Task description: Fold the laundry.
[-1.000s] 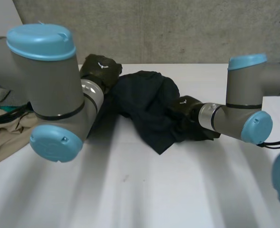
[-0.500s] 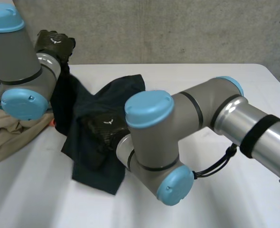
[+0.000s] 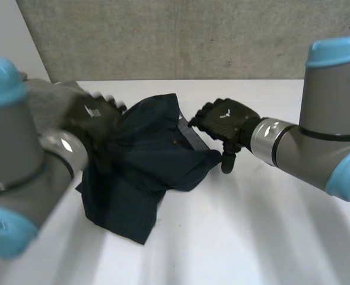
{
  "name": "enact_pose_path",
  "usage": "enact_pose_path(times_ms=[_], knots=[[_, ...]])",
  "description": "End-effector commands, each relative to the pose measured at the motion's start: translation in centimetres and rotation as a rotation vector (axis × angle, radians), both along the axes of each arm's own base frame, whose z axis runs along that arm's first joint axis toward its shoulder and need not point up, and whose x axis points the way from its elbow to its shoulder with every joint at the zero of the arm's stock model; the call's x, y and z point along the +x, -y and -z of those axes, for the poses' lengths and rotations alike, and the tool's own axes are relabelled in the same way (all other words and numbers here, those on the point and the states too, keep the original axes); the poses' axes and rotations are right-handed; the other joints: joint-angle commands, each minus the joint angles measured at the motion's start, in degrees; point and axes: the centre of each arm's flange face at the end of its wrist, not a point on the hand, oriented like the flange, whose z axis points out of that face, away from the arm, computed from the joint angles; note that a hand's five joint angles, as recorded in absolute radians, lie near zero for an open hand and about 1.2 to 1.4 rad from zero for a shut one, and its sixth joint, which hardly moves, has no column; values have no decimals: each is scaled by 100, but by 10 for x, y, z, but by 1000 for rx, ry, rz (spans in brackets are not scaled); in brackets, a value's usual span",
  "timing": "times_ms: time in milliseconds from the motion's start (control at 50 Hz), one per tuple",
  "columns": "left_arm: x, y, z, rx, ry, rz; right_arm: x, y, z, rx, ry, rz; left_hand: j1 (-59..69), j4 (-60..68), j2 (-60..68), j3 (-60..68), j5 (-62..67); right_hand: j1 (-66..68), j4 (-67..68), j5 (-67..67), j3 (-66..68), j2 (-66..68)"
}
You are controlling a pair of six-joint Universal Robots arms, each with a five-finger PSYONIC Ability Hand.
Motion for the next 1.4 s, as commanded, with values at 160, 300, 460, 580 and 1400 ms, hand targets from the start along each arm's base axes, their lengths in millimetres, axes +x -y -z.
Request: enact_pose_path(times_ms=[160, 300, 460, 580, 1400], knots=[[-21, -29, 100, 237, 70, 2, 19, 31, 95, -36, -31, -100, 108, 71, 46, 20, -49, 686, 767, 703, 782, 798], [-36, -20, 115, 194, 102, 36, 29, 40, 106, -91, 13, -31, 1165, 1128, 1103, 1077, 1008, 6686, 6767, 6703, 6783, 6798], [-41, -2, 110, 74, 143, 6, 11, 36, 58, -54, 106, 74, 6902, 6865, 6840, 6814, 6745, 6695, 6776, 6712, 6791, 6807], [-31, 0, 41, -37, -7, 4, -27, 31, 10, -16, 64, 150, 6902, 6865, 6840, 6814, 6745, 6695, 6776, 6712, 6791, 6807], [-13, 94, -247, -814, -621, 101, -25, 77, -199, -662, 690, 337, 6902, 6865, 6840, 6814, 6745, 6695, 6776, 6712, 6791, 6807]])
